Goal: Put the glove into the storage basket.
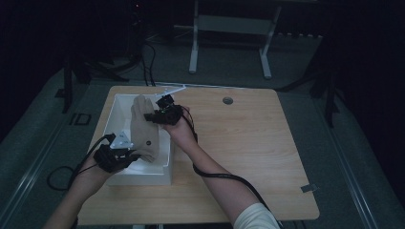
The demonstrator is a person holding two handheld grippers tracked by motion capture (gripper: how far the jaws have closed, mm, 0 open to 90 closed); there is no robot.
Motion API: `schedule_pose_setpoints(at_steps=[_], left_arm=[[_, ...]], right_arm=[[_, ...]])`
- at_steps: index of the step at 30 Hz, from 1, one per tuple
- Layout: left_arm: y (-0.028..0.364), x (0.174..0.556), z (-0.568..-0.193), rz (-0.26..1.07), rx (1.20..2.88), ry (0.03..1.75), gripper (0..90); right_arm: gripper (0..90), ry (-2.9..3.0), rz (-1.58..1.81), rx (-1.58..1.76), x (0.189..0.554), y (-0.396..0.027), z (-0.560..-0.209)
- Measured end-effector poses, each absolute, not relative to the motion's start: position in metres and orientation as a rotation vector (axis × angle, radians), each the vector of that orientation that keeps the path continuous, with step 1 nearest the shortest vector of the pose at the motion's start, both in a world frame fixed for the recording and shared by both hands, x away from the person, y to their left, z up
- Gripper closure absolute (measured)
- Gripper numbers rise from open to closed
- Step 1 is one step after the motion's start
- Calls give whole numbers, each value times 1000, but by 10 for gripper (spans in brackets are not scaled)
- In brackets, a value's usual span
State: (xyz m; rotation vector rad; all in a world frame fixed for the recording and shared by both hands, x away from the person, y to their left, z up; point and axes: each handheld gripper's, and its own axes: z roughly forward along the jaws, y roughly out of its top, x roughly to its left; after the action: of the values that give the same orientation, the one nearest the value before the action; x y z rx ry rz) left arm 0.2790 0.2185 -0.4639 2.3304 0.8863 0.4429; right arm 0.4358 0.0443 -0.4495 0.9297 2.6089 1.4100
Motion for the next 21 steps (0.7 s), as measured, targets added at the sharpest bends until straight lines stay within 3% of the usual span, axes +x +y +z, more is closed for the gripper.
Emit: schedule_pose_setpoints(at_steps=[13,16,17,19,21], left_arm=[[213,283,-486,388,2306,921,815],[212,286,-491,351,2317,932,779],[209,291,-500,314,2358,969,724],[205,291,-504,312,2372,972,658],[205,293,-507,300,2363,998,616]], right_arm=[[709,2642,1254,904,432,56,-453],[649,2664,1227,900,432,58,-453],[560,2676,1214,894,431,59,-451],[476,2656,1199,886,429,59,-450],[457,2650,1193,882,429,59,-449]])
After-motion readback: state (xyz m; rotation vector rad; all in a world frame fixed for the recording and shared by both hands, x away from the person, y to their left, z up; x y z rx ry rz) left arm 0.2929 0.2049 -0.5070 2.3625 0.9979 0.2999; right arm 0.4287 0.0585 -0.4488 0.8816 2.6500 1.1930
